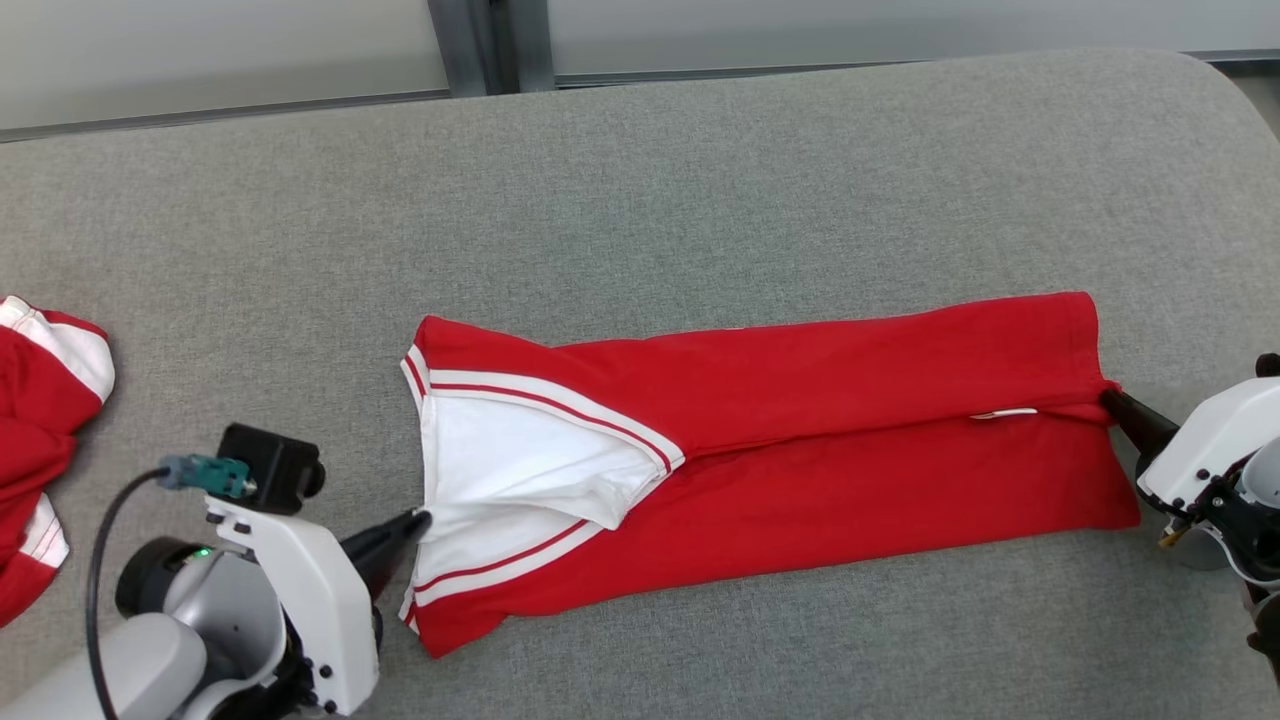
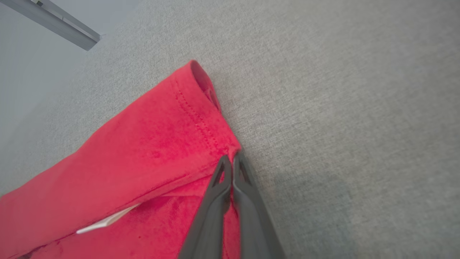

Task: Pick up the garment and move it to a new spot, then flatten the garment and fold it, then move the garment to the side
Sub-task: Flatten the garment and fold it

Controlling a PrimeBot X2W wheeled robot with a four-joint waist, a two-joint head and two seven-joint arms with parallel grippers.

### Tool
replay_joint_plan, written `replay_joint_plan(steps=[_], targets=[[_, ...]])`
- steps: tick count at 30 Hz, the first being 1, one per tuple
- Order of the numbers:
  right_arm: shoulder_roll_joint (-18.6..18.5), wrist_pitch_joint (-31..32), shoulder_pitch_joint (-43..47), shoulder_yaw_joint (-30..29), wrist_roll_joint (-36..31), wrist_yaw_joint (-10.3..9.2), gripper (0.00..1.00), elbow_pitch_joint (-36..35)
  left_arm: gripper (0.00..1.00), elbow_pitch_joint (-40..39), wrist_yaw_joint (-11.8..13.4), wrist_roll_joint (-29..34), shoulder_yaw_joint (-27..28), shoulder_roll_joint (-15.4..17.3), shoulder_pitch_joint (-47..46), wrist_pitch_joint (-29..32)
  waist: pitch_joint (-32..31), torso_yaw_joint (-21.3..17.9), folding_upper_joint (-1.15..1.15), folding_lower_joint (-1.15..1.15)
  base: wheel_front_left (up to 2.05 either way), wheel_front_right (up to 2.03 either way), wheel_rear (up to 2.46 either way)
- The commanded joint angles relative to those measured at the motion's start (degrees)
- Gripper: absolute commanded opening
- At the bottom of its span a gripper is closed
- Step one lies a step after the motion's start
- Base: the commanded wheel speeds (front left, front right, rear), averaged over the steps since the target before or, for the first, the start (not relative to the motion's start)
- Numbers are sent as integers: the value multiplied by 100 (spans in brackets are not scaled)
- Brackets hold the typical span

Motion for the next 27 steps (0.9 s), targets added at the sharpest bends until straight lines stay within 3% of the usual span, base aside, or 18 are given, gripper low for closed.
replay_joint_plan(steps=[1, 7, 8, 9, 15, 21, 27], targets=[[-1, -40, 88, -47, 2, -3, 0, 9, 0, 72, -6, -31, -27, -80, 115, -83, -3, 10, 0, 0, 0, 0, 0], [92, -72, 92, -82, -74, -3, 3, 145, 3, 591, -32, 233, -235, -489, 201, -424, -28, 16, 0, 0, 0, 0, 0], [104, -90, 93, -105, -85, -3, 33, 200, 43, 734, -36, 264, -291, -575, 231, -473, -47, 19, 0, 0, 0, 0, 0], [123, -99, 100, -127, -101, -4, 100, 258, 100, 868, -14, 331, -325, -674, 233, -539, -74, 21, 0, 0, 0, 0, 0], [94, -501, 270, -256, -142, -3, 100, 214, 100, 1570, 379, 784, -447, -1230, 434, -1317, -371, 34, 0, 0, 0, 0, 0], [-33, -1865, 927, -126, -684, -3, 100, -499, 100, 1768, 1057, 960, -2, -1734, 948, -2763, -947, 96, 0, 0, 0, 0, 0], [167, -2936, 1763, 245, -1261, -3, 100, -1092, 100, 1832, 1280, 1087, 405, -2159, 1468, -3516, -1550, 172, 0, 0, 0, 0, 0]])
